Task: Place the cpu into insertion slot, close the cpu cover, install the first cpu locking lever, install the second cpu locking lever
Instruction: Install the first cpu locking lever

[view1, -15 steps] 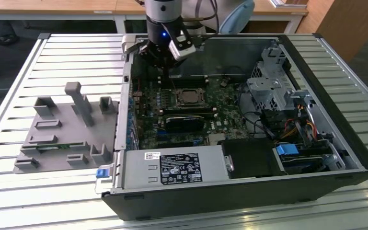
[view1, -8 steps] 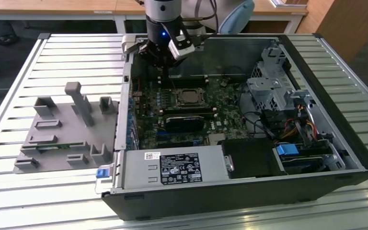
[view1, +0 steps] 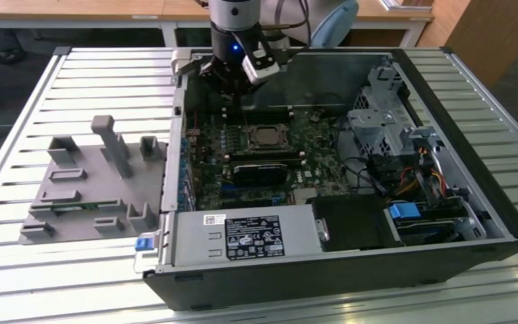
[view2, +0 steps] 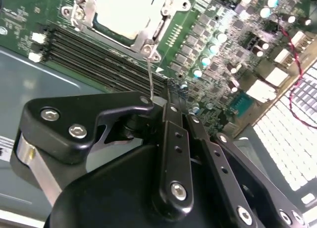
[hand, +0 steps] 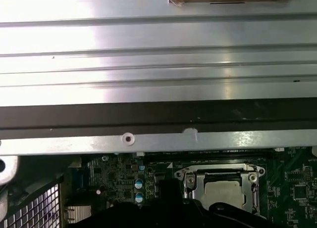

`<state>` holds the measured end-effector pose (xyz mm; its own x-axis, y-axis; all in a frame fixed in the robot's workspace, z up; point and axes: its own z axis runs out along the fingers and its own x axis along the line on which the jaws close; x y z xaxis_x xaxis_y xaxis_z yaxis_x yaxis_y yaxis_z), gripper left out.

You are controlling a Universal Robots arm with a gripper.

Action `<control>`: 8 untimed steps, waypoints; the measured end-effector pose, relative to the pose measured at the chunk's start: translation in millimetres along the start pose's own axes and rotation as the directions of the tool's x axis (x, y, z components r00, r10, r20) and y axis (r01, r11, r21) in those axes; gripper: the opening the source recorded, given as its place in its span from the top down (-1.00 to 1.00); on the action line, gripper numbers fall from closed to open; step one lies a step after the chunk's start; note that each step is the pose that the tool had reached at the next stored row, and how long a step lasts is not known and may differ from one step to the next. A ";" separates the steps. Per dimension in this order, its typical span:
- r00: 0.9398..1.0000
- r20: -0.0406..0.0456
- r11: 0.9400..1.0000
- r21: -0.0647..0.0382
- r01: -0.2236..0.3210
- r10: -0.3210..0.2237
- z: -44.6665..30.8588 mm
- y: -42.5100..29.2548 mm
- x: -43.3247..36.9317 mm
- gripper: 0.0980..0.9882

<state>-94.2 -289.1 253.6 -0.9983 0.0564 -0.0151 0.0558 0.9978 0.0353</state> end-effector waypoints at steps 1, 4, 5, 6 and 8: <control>1.000 0.000 1.000 0.000 0.000 0.000 0.2 0.3 -2.0 0.98; 1.000 0.000 1.000 0.000 0.000 0.000 0.9 1.3 -10.2 0.98; 1.000 0.000 1.000 0.000 0.000 0.000 1.3 1.6 -13.6 0.98; 1.000 0.000 1.000 0.000 0.000 0.000 1.6 1.9 -16.9 0.98; 1.000 0.000 1.000 0.000 0.000 0.000 2.4 2.7 -24.1 0.98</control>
<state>-70.0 -287.6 251.7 -0.9983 0.0564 -0.0152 0.0558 0.9978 0.0353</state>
